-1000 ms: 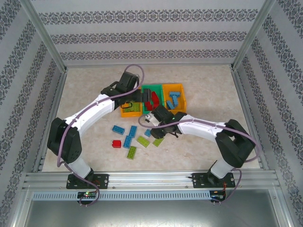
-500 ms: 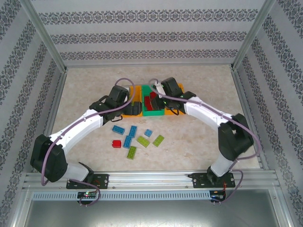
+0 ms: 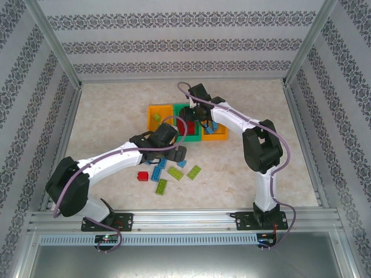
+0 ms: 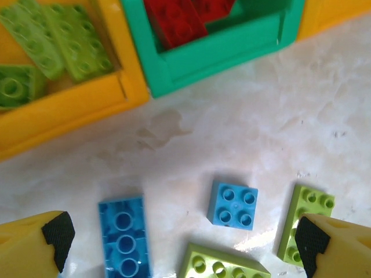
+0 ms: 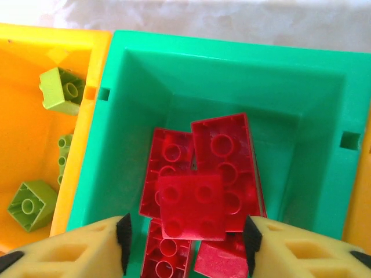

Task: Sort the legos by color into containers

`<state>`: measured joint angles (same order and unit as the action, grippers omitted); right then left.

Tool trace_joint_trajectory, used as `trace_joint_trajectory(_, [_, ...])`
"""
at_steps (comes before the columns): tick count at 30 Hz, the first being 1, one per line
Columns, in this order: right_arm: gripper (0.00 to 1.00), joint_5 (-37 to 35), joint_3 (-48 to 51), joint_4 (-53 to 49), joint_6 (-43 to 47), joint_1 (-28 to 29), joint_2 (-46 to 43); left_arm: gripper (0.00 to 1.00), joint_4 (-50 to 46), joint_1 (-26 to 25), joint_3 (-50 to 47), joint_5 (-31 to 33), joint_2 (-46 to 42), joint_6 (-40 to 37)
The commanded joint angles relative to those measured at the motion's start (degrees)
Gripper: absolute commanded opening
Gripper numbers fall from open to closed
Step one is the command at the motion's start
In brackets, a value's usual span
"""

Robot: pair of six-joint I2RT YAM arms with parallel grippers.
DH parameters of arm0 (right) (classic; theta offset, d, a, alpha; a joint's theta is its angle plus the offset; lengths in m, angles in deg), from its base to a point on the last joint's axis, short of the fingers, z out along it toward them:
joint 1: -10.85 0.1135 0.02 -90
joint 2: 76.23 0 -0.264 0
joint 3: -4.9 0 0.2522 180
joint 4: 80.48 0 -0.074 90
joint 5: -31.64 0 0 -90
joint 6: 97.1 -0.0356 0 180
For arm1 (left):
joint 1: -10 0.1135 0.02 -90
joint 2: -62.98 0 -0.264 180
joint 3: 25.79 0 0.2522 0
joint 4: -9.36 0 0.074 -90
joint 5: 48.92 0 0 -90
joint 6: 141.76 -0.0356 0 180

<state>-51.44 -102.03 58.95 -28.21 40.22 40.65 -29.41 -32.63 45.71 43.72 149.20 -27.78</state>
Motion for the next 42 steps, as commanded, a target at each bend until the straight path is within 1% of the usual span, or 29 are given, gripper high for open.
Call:
trace_joint_trajectory(1, [0.63, -0.71, -1.43, -1.46, -1.34, -0.14, -0.35, 1.0, -0.47, -2.24, 0.77, -0.37, 2.75, -0.52])
trace_joint_trajectory(3, [0.68, -0.73, -0.01, -0.77, -1.42, -0.2, -1.93, 0.99, -0.44, -2.84, 1.17, -1.31, 4.38, -0.6])
trace_joint_trajectory(9, [0.76, -3.5, 6.42, 1.66, -1.22, -0.45, -9.3, 0.94, -1.0, -4.55, 2.43, -3.24, 9.04, -1.18])
trace_joint_trajectory(13, [0.8, -4.77, 12.16, 3.95, -2.14, -1.99, -14.74, 0.93, -0.53, -5.0, 3.66, -3.82, 11.86, -1.11])
trace_joint_trajectory(16, [0.81, -5.48, 17.0, 5.63, -2.5, -3.91, -18.63, 0.89, 0.05, -5.0, 4.77, -4.46, 13.96, -1.13])
trace_joint_trajectory(18, [0.81, -5.53, 19.91, 6.28, -2.62, -5.59, -21.05, 0.83, -0.1, -4.96, 5.69, -4.49, 15.48, -1.22])
trace_joint_trajectory(24, [0.82, -4.39, 26.31, 6.93, -2.44, -10.5, -26.7, 0.68, -0.89, -5.0, 6.73, -4.05, 18.14, -1.22])
trace_joint_trajectory(29, [0.83, -3.52, 30.61, 7.71, -2.11, -13.95, -30.7, 0.59, -1.69, -5.0, 7.54, -2.63, 19.43, -1.19])
trace_joint_trajectory(31, [0.83, -3.4, 32.03, 7.76, -1.84, -14.92, -32.17, 0.51, -1.98, -5.0, 8.13, -2.52, 20.02, -1.39])
trace_joint_trajectory(33, [0.83, -3.49, 33.64, 7.74, -1.48, -15.74, -33.6, 0.41, -2.47, -5.0, 8.87, -2.38, 20.54, -1.36])
trace_joint_trajectory(36, [0.83, -4.25, 35.96, 7.74, -1.07, -16.36, -35.8, 0.32, -2.75, -5.0, 9.91, -2.28, 20.44, -1.21])
trace_joint_trajectory(38, [0.83, -5.52, 37.6, 7.85, -0.78, -16.54, -37.36, 0.3, -2.93, -5.0, 10.82, -2.21, 20.04, -1.09])
trace_joint_trajectory(42, [0.83, -6.03, 41.71, 8.7, -1.19, -16.5, -40.15, 0.28, -3.46, -4.92, 15.2, -1.81, 19.04, -1.49])
